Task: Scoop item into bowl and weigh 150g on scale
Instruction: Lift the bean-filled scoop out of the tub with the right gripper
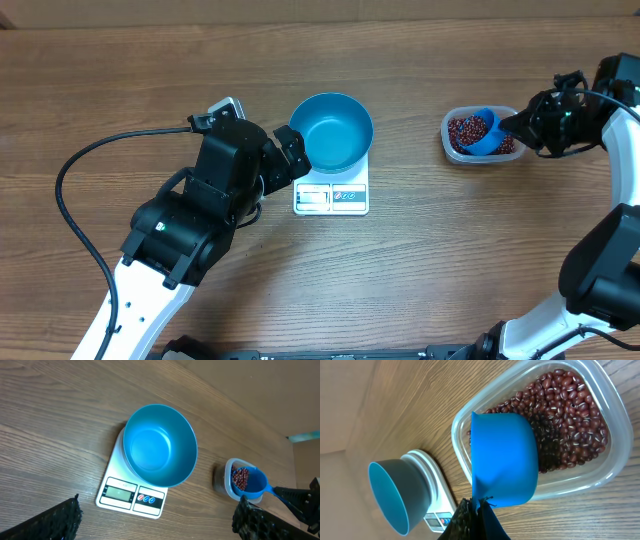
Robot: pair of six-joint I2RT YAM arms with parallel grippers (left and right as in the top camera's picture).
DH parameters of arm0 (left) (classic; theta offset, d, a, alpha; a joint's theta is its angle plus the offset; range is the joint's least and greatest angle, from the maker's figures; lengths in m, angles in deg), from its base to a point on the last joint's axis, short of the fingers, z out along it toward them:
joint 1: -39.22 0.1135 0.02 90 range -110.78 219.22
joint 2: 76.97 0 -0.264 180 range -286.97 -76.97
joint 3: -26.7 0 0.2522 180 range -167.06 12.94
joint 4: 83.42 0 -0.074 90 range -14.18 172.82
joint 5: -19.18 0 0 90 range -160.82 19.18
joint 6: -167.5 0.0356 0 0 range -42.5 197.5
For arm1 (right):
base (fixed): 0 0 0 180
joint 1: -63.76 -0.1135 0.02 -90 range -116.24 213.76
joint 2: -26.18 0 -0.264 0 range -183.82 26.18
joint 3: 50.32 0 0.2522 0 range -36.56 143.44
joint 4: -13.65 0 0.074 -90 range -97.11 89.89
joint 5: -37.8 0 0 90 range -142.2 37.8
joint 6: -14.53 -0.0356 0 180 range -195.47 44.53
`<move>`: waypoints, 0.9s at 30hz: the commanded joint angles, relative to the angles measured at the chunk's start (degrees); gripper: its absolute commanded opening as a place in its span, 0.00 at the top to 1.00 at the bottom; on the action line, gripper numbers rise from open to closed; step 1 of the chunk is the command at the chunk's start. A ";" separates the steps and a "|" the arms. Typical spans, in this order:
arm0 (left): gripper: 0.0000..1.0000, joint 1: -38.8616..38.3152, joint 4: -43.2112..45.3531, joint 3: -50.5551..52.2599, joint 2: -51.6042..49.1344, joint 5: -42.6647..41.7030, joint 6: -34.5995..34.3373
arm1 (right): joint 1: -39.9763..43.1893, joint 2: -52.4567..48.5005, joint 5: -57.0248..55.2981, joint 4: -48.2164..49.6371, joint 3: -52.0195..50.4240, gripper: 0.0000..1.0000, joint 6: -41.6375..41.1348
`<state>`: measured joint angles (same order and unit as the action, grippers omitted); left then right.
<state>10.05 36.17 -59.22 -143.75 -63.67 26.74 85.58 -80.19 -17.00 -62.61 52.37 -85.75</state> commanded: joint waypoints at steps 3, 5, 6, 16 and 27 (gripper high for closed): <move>0.00 -0.07 0.17 -1.07 0.42 0.94 1.07 | 1.81 -0.28 2.45 -0.46 0.28 0.96 0.81; 0.00 -0.07 0.17 -1.07 0.42 0.94 1.07 | 2.32 -0.28 2.54 -0.74 0.28 0.96 1.18; 0.00 -0.07 0.17 -1.07 0.42 0.94 1.07 | 2.62 -0.28 2.69 -0.90 0.28 0.96 1.40; 0.00 -0.07 0.17 -1.07 0.42 0.92 1.07 | 5.07 -0.28 10.97 -1.09 0.28 0.96 4.24; 0.01 -0.07 0.15 -1.07 0.42 0.92 1.07 | 6.56 -0.28 17.62 -1.29 0.28 0.96 6.16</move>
<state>10.05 36.17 -59.22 -143.75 -63.67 26.74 91.55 -80.19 -3.47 -64.14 52.37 -81.01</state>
